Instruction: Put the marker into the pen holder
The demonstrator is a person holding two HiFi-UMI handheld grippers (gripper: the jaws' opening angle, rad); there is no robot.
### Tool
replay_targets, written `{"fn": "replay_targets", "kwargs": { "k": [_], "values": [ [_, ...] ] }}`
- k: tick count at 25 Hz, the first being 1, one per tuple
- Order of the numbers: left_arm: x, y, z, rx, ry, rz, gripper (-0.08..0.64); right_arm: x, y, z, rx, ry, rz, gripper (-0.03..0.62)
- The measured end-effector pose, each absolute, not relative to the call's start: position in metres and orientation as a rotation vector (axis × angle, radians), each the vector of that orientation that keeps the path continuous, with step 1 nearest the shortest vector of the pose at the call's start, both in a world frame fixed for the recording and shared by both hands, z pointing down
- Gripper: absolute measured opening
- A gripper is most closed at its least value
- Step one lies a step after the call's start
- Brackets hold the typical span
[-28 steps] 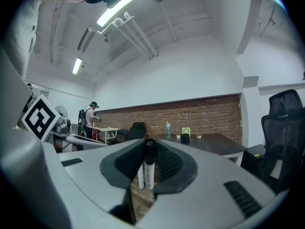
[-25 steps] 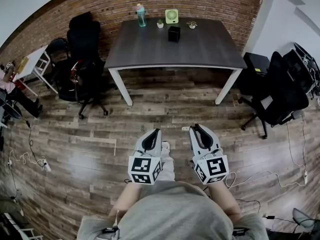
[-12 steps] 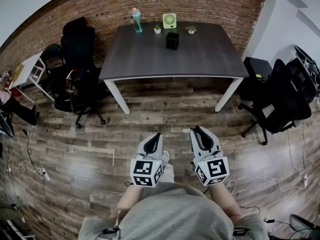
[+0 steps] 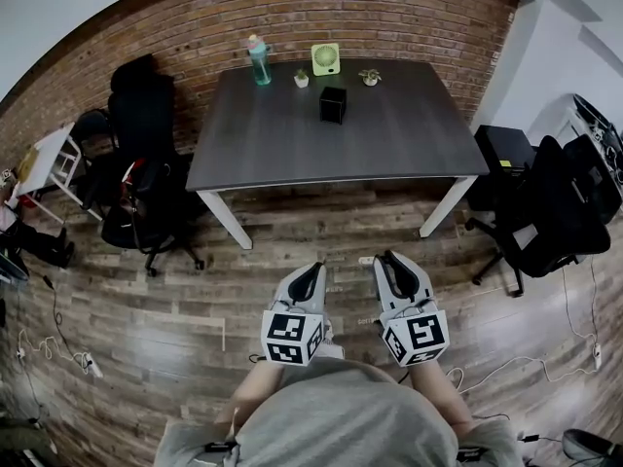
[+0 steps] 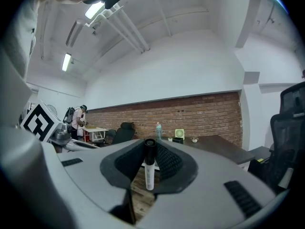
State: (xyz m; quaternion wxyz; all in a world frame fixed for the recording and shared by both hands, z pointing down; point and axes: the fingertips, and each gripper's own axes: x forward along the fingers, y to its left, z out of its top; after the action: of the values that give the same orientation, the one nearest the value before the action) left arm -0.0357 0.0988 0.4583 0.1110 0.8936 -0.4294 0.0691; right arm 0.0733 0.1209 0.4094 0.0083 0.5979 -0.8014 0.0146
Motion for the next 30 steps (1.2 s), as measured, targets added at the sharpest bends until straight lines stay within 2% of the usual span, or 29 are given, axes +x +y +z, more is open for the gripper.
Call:
{"fn": "replay_targets", "kwargs": {
  "k": [16,30],
  "values": [
    [-0.009,-0.027,0.451,2.693,-1.146,0.216,0.017,0.089,0.008,0.403,1.951,-2.438,0.044,0.074],
    [-0.022,-0.095,0.46,2.692,-1.152,0.215,0.017,0.078,-0.058,0.413,1.961,-2.43,0.044,0.074]
  ]
}}
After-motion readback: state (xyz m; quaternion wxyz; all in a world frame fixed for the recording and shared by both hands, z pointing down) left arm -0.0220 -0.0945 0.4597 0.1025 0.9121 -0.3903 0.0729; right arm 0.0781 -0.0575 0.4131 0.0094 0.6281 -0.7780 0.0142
